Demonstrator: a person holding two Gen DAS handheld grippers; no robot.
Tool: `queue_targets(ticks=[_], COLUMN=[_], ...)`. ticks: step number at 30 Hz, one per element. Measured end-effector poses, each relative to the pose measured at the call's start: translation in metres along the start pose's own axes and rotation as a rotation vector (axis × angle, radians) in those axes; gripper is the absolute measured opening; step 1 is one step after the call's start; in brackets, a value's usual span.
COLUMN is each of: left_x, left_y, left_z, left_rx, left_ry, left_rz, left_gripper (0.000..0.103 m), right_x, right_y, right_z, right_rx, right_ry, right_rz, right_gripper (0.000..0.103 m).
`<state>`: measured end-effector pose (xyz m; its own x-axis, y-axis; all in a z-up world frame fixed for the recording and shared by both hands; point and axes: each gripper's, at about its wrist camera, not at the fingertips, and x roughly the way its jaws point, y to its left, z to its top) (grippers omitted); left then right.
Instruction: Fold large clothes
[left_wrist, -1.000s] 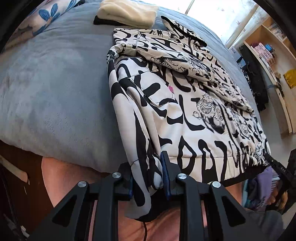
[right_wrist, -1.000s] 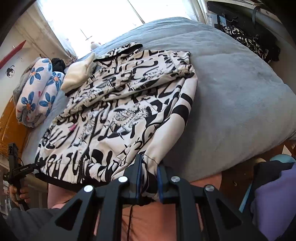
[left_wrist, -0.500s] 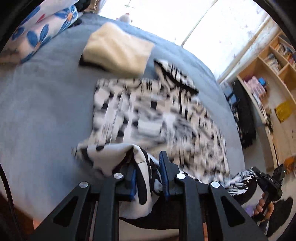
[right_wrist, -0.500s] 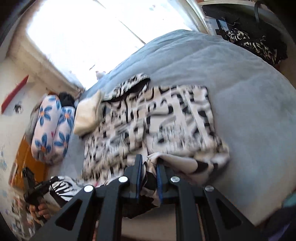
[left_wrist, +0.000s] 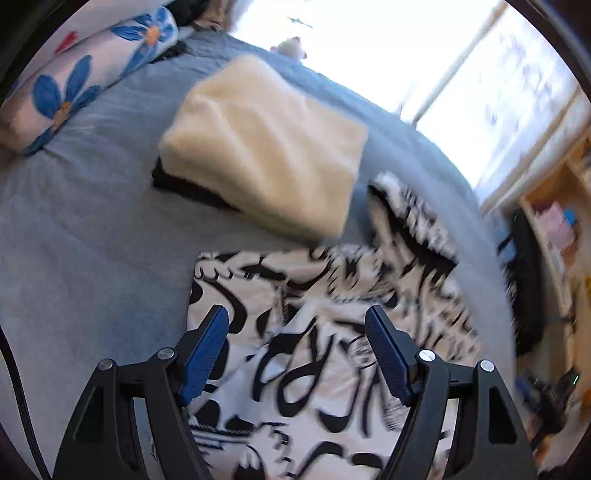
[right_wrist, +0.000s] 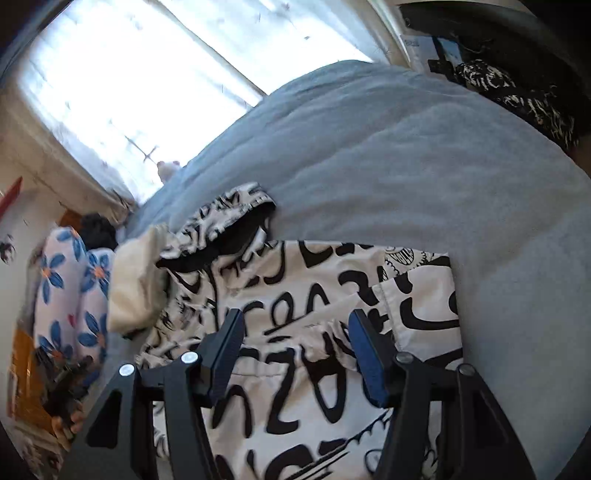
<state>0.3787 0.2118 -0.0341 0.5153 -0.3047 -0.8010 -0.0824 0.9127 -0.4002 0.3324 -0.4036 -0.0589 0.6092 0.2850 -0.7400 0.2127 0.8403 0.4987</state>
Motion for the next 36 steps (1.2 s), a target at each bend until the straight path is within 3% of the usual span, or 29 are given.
queue_targets(ticks=[7,12,16,17,18,20,22,24,27,30,33,36], left_x=[0.070,0.092,0.103,0.103,0.103,0.103,0.096,0.087,0.064,0.041,0.033,0.050], left_y=[-0.001,-0.007,-0.007,-0.006,-0.006,-0.013,-0.026,-0.035,-0.042,-0.047,-0.053,-0.056], left_z=[-0.036,-0.049,-0.053,-0.052,-0.053,-0.053,-0.058,-0.060,-0.057,-0.040,-0.020,0.000], left_rx=[0.170,0.286,0.318,0.314,0.311,0.326,0.375,0.410,0.421,0.367,0.323,0.271], left_ry=[0.175,0.200,0.206,0.203,0.194,0.181,0.120,0.081,0.000,-0.089,-0.173,-0.220], left_rz=[0.027,0.082,0.090,0.088,0.084,0.080,0.176,0.226,0.231,0.200,0.203,0.231], left_gripper=[0.075,0.075,0.075,0.073,0.060,0.039,0.016,0.008,0.006,0.005,0.005,0.005], right_x=[0.064,0.091,0.100,0.101,0.101,0.101,0.096,0.083,0.052,0.025,0.021,0.039], right_y=[-0.015,-0.020,-0.024,-0.024,-0.023,-0.020,-0.013,-0.009,-0.003,0.006,0.018,0.023], right_z=[-0.021,-0.034,-0.040,-0.041,-0.042,-0.044,-0.048,-0.050,-0.045,-0.027,-0.004,0.017], right_rx=[-0.113,-0.236,-0.275,-0.282,-0.290,-0.301,-0.320,-0.327,-0.301,-0.265,-0.265,-0.242], right_ry=[0.163,0.224,0.228,0.221,0.216,0.217,0.190,0.141,0.013,-0.106,-0.201,-0.223], right_rz=[-0.076,-0.165,-0.166,-0.167,-0.173,-0.172,-0.226,-0.267,-0.256,-0.220,-0.217,-0.230], right_gripper=[0.059,0.059,0.059,0.059,0.058,0.020,0.012,0.007,0.006,0.006,0.006,0.006])
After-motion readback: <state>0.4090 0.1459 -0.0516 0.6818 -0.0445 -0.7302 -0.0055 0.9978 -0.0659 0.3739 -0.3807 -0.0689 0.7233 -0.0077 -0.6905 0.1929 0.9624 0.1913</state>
